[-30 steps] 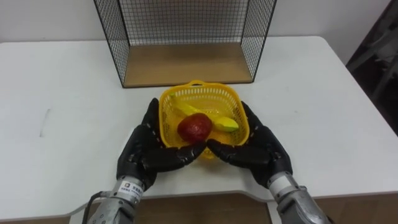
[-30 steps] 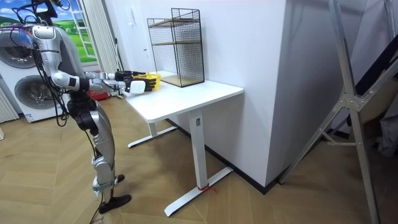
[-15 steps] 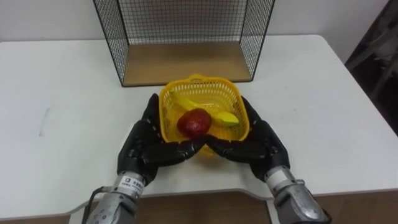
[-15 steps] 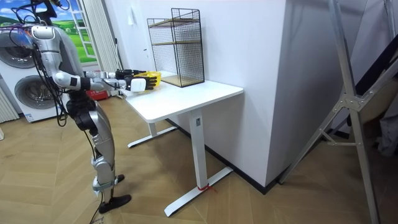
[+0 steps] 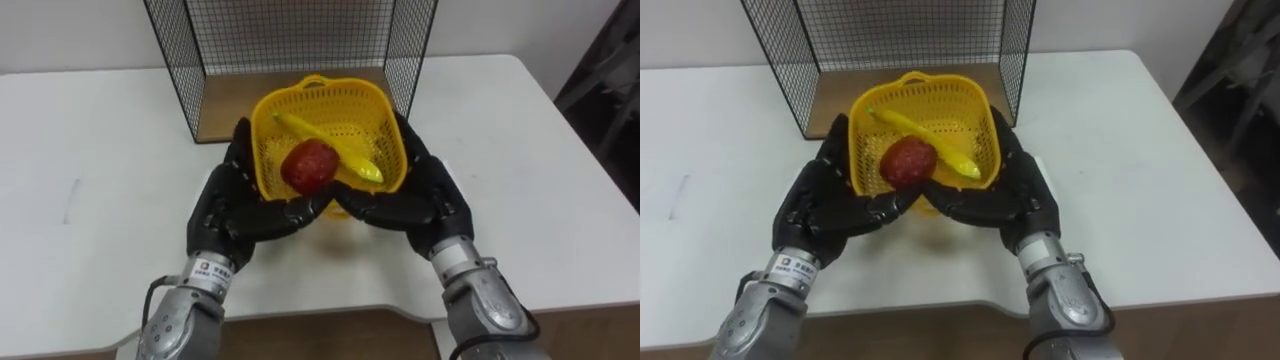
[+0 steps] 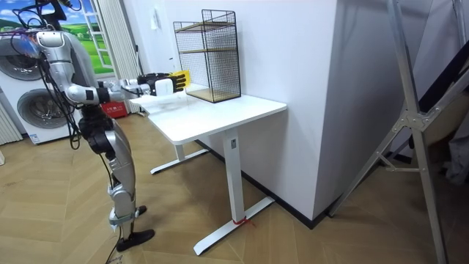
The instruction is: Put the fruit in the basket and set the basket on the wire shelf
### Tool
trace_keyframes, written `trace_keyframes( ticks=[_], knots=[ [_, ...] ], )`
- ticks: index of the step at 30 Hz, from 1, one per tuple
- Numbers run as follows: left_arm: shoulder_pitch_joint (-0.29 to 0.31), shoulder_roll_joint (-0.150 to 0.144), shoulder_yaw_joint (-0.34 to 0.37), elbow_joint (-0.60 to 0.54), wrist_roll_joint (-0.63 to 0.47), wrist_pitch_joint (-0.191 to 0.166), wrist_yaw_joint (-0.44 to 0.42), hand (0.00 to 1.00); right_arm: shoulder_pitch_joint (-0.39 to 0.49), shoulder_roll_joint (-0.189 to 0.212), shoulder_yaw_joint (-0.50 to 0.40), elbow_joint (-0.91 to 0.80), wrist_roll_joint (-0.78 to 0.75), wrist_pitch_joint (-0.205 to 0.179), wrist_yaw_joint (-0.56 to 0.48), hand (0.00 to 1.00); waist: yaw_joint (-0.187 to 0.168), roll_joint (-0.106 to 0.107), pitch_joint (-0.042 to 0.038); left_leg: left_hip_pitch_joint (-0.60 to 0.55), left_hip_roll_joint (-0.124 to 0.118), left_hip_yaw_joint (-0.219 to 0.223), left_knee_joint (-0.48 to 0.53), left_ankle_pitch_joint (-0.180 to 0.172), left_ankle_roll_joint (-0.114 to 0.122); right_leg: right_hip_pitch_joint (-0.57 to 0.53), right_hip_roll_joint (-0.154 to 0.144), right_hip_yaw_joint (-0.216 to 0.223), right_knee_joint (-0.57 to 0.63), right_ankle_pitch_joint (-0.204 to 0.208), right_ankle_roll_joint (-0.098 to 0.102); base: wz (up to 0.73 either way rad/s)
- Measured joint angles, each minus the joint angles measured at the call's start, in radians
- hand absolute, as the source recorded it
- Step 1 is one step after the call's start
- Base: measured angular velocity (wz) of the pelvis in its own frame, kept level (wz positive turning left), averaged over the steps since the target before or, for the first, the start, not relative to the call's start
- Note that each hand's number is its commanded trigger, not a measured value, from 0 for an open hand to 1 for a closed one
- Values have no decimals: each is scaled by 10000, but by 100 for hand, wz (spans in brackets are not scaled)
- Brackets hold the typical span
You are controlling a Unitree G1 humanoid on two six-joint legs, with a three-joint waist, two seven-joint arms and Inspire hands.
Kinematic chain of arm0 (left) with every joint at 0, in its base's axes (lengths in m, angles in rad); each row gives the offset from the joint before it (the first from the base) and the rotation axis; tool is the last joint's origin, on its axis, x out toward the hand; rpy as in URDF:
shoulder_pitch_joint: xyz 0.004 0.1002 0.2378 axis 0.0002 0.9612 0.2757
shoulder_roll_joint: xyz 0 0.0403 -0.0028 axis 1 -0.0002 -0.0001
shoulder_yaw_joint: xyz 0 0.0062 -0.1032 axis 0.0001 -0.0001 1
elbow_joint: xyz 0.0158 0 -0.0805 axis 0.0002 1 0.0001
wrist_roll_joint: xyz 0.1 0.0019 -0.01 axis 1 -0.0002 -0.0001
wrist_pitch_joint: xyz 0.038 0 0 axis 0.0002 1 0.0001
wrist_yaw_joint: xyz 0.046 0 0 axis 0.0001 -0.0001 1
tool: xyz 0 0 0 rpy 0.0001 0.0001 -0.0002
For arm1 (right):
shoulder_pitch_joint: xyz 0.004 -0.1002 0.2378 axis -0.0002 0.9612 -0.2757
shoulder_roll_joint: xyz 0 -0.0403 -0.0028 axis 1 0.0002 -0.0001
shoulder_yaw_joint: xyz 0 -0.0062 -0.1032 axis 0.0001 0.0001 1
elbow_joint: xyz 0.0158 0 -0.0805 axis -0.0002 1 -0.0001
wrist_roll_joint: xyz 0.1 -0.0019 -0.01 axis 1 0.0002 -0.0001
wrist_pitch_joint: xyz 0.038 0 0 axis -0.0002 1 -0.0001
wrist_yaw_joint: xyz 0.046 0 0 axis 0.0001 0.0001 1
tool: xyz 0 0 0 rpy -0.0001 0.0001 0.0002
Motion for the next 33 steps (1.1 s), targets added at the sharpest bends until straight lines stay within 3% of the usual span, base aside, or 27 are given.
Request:
trace_keyframes(
  ticks=[9,15,24,27,31,33],
  knots=[
    [-3,2,10,-213,-1,-55,33,0,-47,2,-19,-148,10,-21,0,0,-12,-45,26,96,1,-11,18,0,0,129,-2,-12,52,-1,0,0],
    [-3,2,9,-213,-3,-82,40,0,-47,4,-19,-157,16,-21,1,0,4,-153,88,88,0,-1,35,0,1,116,-5,-9,70,-4,2,0],
    [-3,-108,0,-215,-118,-241,109,0,-79,132,13,-206,18,-36,-85,0,40,-141,83,41,37,8,236,-42,-5,94,13,-40,162,-13,6,0],
    [-4,-131,2,-217,-414,-336,109,0,-144,130,31,-206,-8,-107,-87,0,76,-114,80,-105,232,31,960,-481,-70,-24,116,-138,672,-266,-47,-8],
    [-22,-135,12,-234,-412,-411,105,0,-143,129,76,-227,28,-216,-72,0,273,-140,63,-631,601,-18,2786,-1296,-280,-464,229,-535,2076,-1175,-307,-6],
    [-17,-134,6,-225,-413,-432,107,0,-142,135,75,-219,165,-232,-62,0,311,-152,86,-1525,864,-274,4984,-1306,-324,-629,331,-560,2884,-1729,-465,8]
  ],
)
